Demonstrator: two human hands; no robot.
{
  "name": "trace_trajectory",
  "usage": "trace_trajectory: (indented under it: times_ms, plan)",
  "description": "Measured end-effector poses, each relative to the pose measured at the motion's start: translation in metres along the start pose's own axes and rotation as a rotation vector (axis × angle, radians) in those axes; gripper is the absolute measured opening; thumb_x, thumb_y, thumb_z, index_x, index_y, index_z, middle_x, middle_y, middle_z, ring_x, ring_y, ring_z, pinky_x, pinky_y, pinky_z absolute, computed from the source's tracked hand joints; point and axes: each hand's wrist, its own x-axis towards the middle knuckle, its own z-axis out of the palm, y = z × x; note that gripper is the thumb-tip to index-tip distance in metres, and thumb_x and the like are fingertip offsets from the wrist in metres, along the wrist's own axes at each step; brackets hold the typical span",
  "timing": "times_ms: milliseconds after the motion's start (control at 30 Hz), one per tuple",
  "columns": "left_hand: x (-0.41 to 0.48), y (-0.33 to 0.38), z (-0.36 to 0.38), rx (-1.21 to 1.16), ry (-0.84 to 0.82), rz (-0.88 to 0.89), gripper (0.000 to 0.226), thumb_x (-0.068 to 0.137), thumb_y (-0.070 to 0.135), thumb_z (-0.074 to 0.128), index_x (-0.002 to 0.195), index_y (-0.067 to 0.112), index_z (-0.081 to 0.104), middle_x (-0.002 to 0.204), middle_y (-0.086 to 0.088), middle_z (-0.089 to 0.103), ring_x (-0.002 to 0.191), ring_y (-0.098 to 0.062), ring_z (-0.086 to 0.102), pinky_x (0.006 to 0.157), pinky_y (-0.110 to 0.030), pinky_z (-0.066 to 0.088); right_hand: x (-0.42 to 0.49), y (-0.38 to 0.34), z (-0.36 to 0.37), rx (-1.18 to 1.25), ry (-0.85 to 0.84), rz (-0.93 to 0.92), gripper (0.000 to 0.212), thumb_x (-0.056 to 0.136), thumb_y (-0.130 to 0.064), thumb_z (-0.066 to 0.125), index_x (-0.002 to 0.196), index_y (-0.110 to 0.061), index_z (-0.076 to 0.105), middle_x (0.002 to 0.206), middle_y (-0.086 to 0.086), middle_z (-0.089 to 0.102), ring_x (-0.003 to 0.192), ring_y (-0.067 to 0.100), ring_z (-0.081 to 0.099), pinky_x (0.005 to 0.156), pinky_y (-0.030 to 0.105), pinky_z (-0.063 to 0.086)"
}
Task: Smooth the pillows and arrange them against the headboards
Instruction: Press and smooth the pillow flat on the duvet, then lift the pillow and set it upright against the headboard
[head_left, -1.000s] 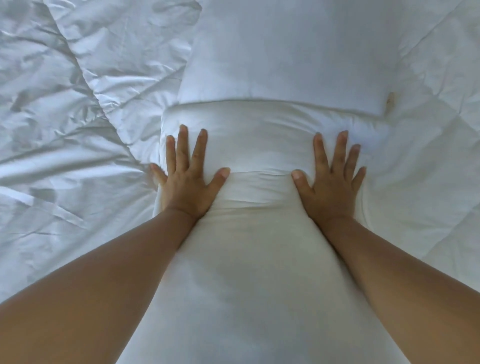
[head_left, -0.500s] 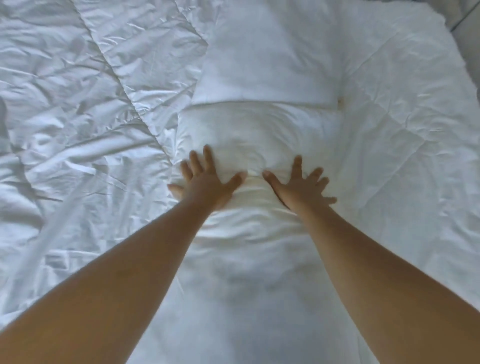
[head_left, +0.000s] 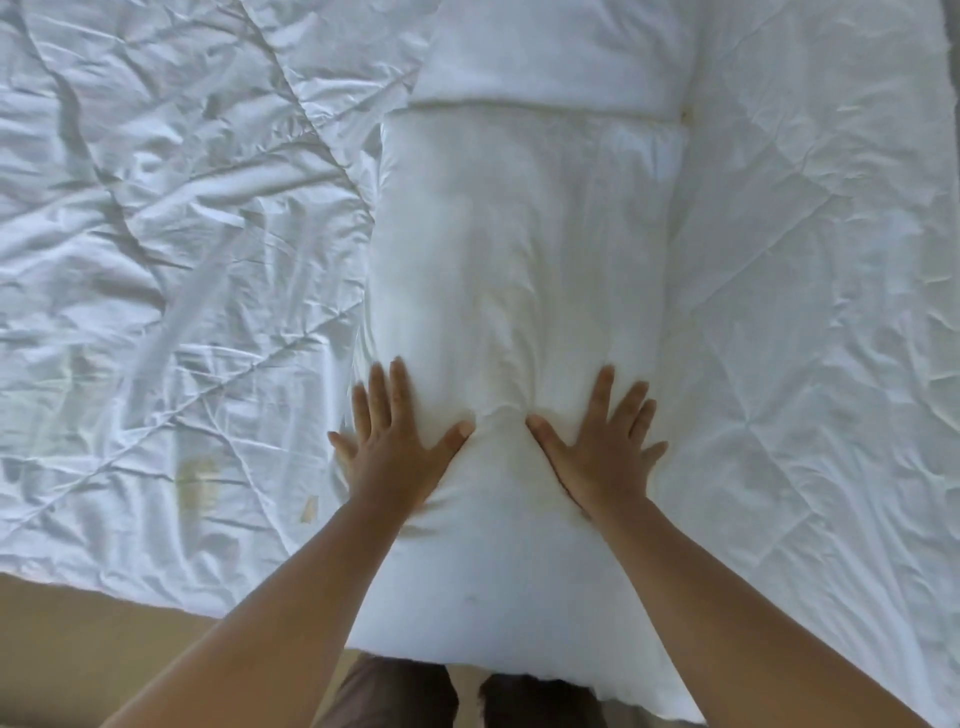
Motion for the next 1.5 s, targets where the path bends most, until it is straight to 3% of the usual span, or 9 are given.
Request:
trace_trajectory:
  times_ms: [267,533,700,900,1100,1233,1333,1433,1500]
  plan:
    - [-0.068,-0.042,0.018,-0.007,0.002,0.052,0.126,0.066,0.099,0.035,0.155,0.03,-0.023,0.167,0.005,-0.016,0.153,-0.017,-0.017,0.117,-0.068,0.004,-0.081,0.04,0.042,0.042,-0.026,0.008,0.118,0.065,-0.101,0.019,0.147,-0.039,-0.038,0.164,0.012,-0.027,0.154,0.029,-0.02,0.12,0.066,0.002]
    - [-0.104,-0.098,0.028,-0.053,-0.088,-0.073,0.136,0.057,0.101,0.041,0.152,0.032,-0.028,0.162,0.019,-0.027,0.152,-0.011,-0.018,0.118,-0.067,0.006,-0.123,0.077,0.072,0.089,-0.078,0.038,0.119,0.071,-0.097,0.025,0.148,-0.031,-0.039,0.163,0.002,-0.034,0.154,0.028,-0.019,0.123,0.061,0.004]
    - [-0.108,-0.114,0.038,-0.071,-0.108,-0.078,0.138,0.058,0.099,0.044,0.154,0.028,-0.025,0.166,0.011,-0.017,0.152,-0.008,-0.017,0.122,-0.06,0.008,-0.136,0.095,0.095,0.093,-0.07,0.008,0.115,0.078,-0.09,0.028,0.153,-0.027,-0.032,0.163,-0.001,-0.034,0.154,0.028,-0.017,0.125,0.056,0.006]
    - [-0.103,-0.106,0.043,-0.049,-0.133,-0.122,0.138,0.06,0.095,0.048,0.154,0.025,-0.025,0.166,0.008,-0.018,0.153,-0.014,-0.014,0.121,-0.06,0.005,-0.127,0.094,0.101,0.102,-0.076,0.019,0.113,0.078,-0.09,0.024,0.153,-0.026,-0.031,0.163,0.0,-0.033,0.154,0.029,-0.017,0.124,0.057,0.005]
    - [-0.101,-0.098,0.028,-0.115,-0.007,-0.07,0.141,0.053,0.096,0.049,0.155,0.029,-0.021,0.167,0.007,-0.01,0.154,-0.012,-0.008,0.123,-0.057,0.009,-0.124,0.091,0.092,0.218,0.004,0.032,0.115,0.074,-0.094,0.023,0.157,-0.029,-0.023,0.167,-0.002,-0.02,0.156,0.025,-0.008,0.126,0.049,0.005]
    - [-0.098,-0.038,0.016,-0.011,0.063,0.147,0.129,0.065,0.087,0.053,0.157,0.029,-0.015,0.167,0.01,-0.011,0.154,-0.01,-0.011,0.121,-0.053,0.0,-0.123,0.09,0.069,0.485,0.003,0.078,0.109,0.077,-0.085,0.038,0.159,-0.028,-0.005,0.168,-0.002,-0.001,0.155,0.022,0.007,0.125,0.048,0.018]
    - [-0.082,0.027,0.022,0.169,0.037,0.461,0.114,0.077,0.078,0.051,0.16,0.023,-0.003,0.168,0.007,-0.008,0.154,-0.015,-0.011,0.119,-0.054,-0.005,-0.115,0.095,0.05,0.616,-0.001,0.148,0.103,0.079,-0.08,0.044,0.158,-0.03,0.001,0.164,0.002,0.015,0.151,0.025,0.022,0.12,0.048,0.029]
    - [-0.06,0.086,0.033,0.463,-0.06,0.78,0.099,0.086,0.077,0.038,0.16,0.019,0.004,0.169,0.002,-0.001,0.155,-0.02,-0.008,0.121,-0.06,-0.005,-0.099,0.105,0.037,0.678,-0.032,0.175,0.1,0.082,-0.075,0.045,0.159,-0.022,0.01,0.162,0.005,0.024,0.148,0.024,0.029,0.117,0.039,0.03]
    - [-0.043,0.116,0.04,0.622,-0.178,0.967,0.094,0.089,0.074,0.034,0.16,0.02,0.005,0.169,-0.001,0.002,0.155,-0.021,-0.006,0.121,-0.061,-0.003,-0.089,0.11,0.034,0.703,-0.074,0.191,0.091,0.087,-0.07,0.048,0.156,-0.018,0.022,0.156,0.006,0.037,0.141,0.025,0.041,0.116,0.04,0.037]
